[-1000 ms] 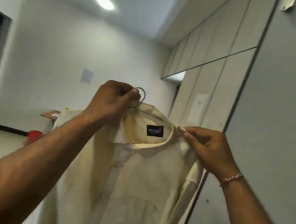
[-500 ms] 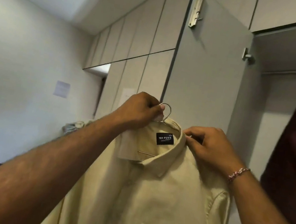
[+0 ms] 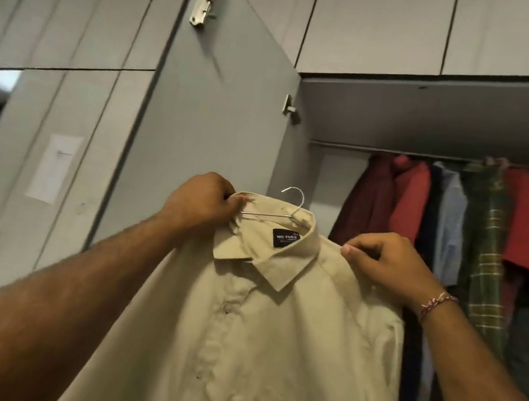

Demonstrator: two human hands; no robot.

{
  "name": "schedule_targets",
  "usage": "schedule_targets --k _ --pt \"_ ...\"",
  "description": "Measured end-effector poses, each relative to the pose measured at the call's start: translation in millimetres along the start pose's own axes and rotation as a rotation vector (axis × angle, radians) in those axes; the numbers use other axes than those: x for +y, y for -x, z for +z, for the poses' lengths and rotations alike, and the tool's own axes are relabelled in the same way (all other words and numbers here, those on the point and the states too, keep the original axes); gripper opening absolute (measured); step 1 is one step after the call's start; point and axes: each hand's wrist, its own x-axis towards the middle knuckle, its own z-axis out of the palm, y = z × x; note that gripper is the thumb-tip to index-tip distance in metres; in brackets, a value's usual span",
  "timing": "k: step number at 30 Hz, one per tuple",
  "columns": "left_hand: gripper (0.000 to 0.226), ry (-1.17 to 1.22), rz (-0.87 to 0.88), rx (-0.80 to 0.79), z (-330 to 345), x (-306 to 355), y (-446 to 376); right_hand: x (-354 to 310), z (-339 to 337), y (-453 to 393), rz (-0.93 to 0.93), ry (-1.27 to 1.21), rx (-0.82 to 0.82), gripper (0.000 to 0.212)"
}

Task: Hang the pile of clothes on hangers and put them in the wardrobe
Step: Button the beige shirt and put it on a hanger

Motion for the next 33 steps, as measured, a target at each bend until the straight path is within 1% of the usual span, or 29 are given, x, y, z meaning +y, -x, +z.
schedule_targets --k 2,4,7,10,12,14,16,18,20,22,27,29,31,33 --pt "0.043 0.055 -0.061 0.044 21.9 0.8 -23.6 29.6 -15.8 -4.3 0.045 -0.156 0.029 0.015" --pt "0.044 0.111 -0.090 0.061 46.7 5.1 -46.6 55.5 -25.6 -10.7 0.054 -0.247 0.129 0.013" --pt "0.042 0.125 -0.079 0.053 84.5 15.5 -76.7 85.2 -34.5 -30.5 0.078 -0.212 0.215 0.013" --pt "0.035 0.115 -0.027 0.068 121.6 28.5 -106.5 110.4 -48.0 -57.7 0.086 0.041 0.292 0.011" --pt "0.031 0.045 -0.012 0.059 142.1 36.2 -122.3 120.2 -55.1 -73.6 0.064 0.274 0.320 0.011" --pt "0.035 -0.047 0.005 0.093 164.1 39.2 -142.4 129.4 -57.5 -92.2 0.065 0.569 0.325 0.015" --pt "0.039 -0.071 0.033 0.050 181.3 40.3 -163.6 132.3 -58.2 -109.2 0.100 0.752 0.343 0.018" --pt "0.039 -0.122 0.071 -0.032 205.8 36.7 -188.1 138.5 -47.0 -130.2 0.138 0.851 0.375 0.019" --pt "0.033 -0.198 0.117 -0.099 231.6 29.5 -216.3 144.3 -30.7 -157.6 0.176 0.954 0.384 0.019" --pt "0.032 -0.194 0.143 -0.154 253.4 29.1 -241.3 148.2 -14.9 -183.1 0.221 0.998 0.387 0.020" --pt "0.027 -0.155 0.227 -0.132 297.3 26.3 -308.9 166.1 22.8 -258.2 0.277 1.047 0.447 0.011" --pt "0.028 -0.130 0.243 -0.108 309.9 27.5 -331.2 176.5 29.3 -284.0 0.273 1.079 0.484 0.014" --pt "0.027 -0.107 0.260 -0.090 320.1 31.2 -348.8 186.2 31.1 -306.6 0.263 1.111 0.532 0.022" --pt "0.024 -0.114 0.287 -0.062 324.9 36.8 -358.1 194.7 31.6 -324.4 0.259 1.130 0.562 0.026"
